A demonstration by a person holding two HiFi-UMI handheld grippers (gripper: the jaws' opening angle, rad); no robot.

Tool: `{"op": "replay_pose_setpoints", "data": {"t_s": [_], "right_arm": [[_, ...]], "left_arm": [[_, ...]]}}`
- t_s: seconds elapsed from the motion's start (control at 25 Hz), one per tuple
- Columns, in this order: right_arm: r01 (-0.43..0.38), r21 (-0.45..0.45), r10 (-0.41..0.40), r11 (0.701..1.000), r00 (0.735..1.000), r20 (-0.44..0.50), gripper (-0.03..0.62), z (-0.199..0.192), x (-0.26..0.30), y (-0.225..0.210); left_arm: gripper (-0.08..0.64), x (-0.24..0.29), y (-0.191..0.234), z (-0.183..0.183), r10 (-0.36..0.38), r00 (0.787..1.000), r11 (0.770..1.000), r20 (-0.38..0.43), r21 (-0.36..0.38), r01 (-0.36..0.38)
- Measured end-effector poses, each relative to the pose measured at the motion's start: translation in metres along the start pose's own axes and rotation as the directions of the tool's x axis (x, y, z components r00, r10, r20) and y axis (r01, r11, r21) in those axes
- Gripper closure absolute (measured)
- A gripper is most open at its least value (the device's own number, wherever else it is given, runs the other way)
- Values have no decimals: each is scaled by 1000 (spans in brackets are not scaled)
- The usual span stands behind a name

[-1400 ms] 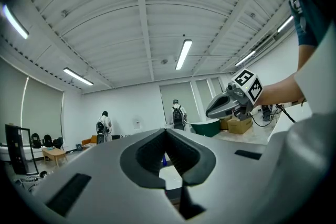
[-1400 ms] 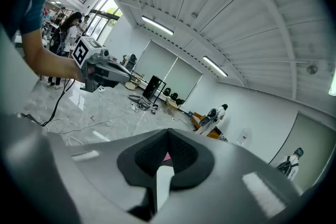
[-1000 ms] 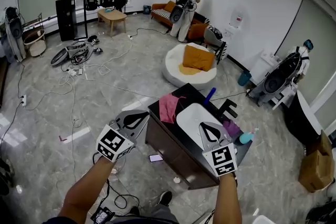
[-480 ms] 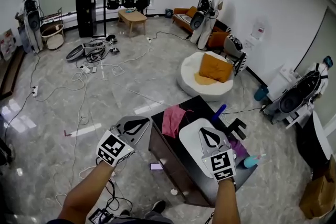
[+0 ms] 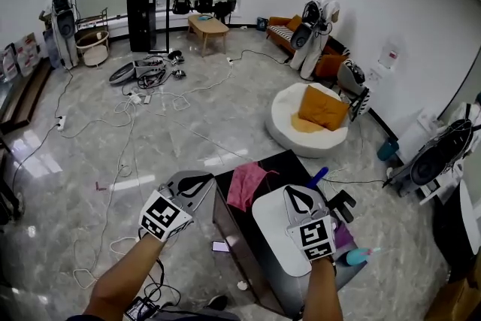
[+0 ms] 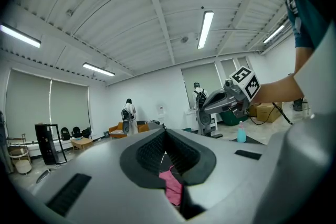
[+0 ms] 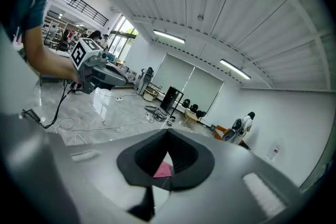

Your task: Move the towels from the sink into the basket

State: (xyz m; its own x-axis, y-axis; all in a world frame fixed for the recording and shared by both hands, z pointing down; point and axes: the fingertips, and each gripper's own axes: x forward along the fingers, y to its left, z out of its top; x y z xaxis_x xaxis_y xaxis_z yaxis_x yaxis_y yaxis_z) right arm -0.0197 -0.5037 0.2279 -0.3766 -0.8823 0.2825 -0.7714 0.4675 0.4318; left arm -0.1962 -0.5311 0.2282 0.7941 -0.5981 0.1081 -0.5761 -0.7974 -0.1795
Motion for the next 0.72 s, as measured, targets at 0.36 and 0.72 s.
{"op": "replay_pose_setpoints", "data": {"t_s": [0.36, 0.72], "right_arm": [[-34, 17, 33, 999, 999, 30, 581, -20, 17, -36], [-43, 43, 42, 998, 999, 28, 581, -31, 46, -49]], "left_arm": [[557, 48, -9, -2, 19, 999, 1000, -32, 8, -19], [557, 80, 4, -16, 19, 998, 1000, -52, -3, -19]]}}
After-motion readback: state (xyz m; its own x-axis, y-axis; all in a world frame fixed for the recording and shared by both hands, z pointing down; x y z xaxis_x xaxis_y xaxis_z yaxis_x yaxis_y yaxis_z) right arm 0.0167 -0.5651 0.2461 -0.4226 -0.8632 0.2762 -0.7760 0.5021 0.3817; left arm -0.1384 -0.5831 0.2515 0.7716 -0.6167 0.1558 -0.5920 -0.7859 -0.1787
